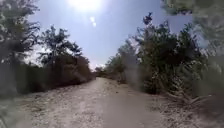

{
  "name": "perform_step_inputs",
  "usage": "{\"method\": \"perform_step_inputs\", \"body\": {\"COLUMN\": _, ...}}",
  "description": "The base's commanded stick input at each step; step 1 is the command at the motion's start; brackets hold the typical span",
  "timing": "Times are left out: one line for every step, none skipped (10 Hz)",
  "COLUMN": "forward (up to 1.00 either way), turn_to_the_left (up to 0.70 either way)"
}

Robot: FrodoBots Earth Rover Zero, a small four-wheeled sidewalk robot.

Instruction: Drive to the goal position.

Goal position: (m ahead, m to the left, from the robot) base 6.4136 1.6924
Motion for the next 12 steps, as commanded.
{"method": "perform_step_inputs", "body": {"forward": 0.45, "turn_to_the_left": 0.03}}
{"method": "perform_step_inputs", "body": {"forward": 0.45, "turn_to_the_left": 0.16}}
{"method": "perform_step_inputs", "body": {"forward": 0.45, "turn_to_the_left": 0.27}}
{"method": "perform_step_inputs", "body": {"forward": 0.45, "turn_to_the_left": 0.23}}
{"method": "perform_step_inputs", "body": {"forward": 0.45, "turn_to_the_left": 0.14}}
{"method": "perform_step_inputs", "body": {"forward": 0.45, "turn_to_the_left": 0.06}}
{"method": "perform_step_inputs", "body": {"forward": 0.45, "turn_to_the_left": 0.03}}
{"method": "perform_step_inputs", "body": {"forward": 0.45, "turn_to_the_left": 0.13}}
{"method": "perform_step_inputs", "body": {"forward": 0.45, "turn_to_the_left": 0.27}}
{"method": "perform_step_inputs", "body": {"forward": 0.45, "turn_to_the_left": 0.21}}
{"method": "perform_step_inputs", "body": {"forward": 0.45, "turn_to_the_left": 0.12}}
{"method": "perform_step_inputs", "body": {"forward": 0.45, "turn_to_the_left": 0.03}}
